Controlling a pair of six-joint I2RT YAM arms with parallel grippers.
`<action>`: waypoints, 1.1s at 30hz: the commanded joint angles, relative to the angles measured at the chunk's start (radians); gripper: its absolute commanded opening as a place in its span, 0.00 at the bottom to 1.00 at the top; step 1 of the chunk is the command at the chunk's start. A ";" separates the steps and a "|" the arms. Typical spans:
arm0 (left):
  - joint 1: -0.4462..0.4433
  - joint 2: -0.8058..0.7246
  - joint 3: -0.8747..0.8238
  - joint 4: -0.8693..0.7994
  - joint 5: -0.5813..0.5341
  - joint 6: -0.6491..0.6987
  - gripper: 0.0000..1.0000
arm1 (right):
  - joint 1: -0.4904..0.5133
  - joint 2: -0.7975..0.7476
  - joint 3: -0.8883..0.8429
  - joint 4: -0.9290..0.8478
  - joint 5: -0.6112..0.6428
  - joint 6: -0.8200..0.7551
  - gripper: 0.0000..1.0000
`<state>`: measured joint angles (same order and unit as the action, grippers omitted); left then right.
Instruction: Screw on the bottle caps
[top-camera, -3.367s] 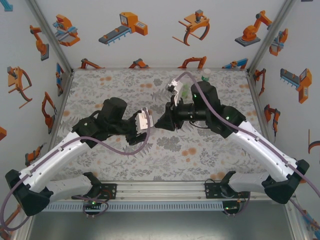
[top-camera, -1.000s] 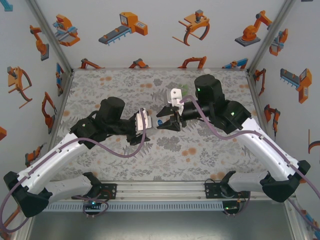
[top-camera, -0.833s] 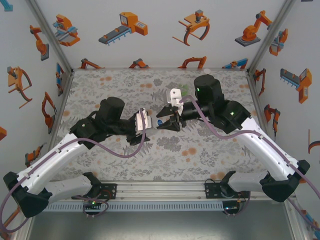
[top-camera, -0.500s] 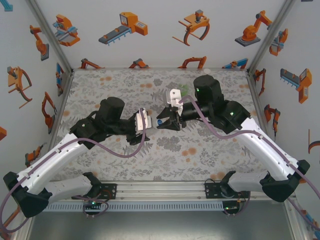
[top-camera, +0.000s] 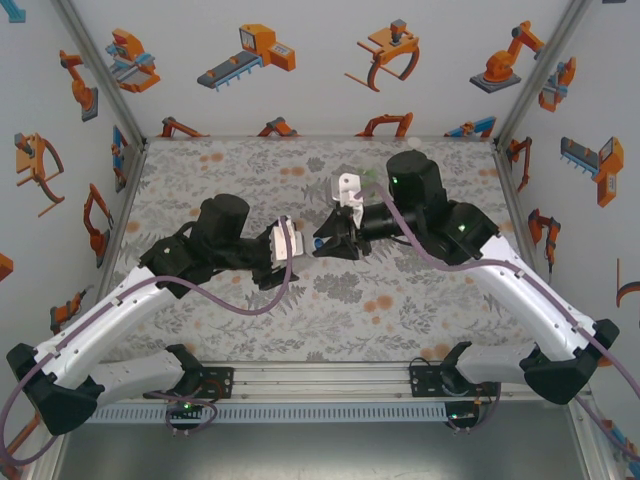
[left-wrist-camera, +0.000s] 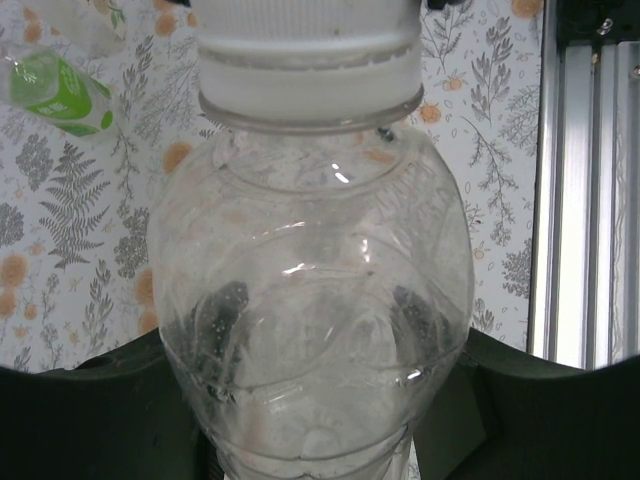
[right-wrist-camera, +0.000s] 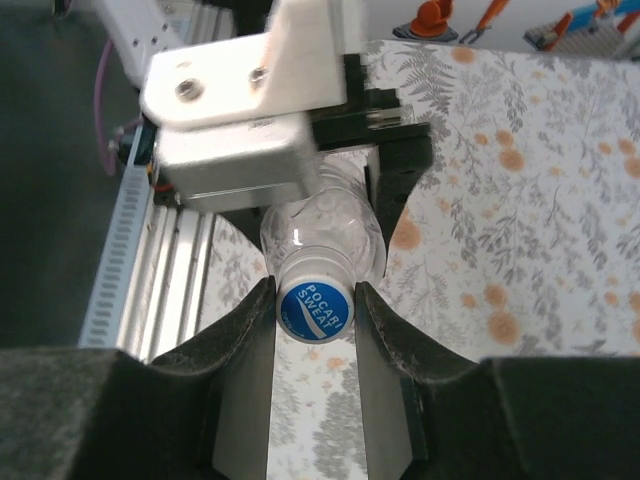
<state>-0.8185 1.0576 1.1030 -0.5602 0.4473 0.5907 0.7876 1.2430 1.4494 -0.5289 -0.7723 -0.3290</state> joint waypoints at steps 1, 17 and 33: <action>-0.005 -0.007 0.004 0.046 -0.041 -0.005 0.01 | -0.002 -0.001 -0.053 0.083 0.154 0.329 0.00; -0.005 0.037 0.001 0.091 -0.277 -0.024 0.00 | -0.003 0.025 -0.161 0.013 0.467 1.611 0.00; -0.006 0.025 -0.029 0.117 -0.278 -0.046 0.70 | -0.068 0.100 -0.091 -0.002 0.466 1.512 0.00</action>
<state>-0.8188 1.1038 1.0771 -0.5182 0.1387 0.5575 0.7448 1.3170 1.3174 -0.4706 -0.3164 1.2289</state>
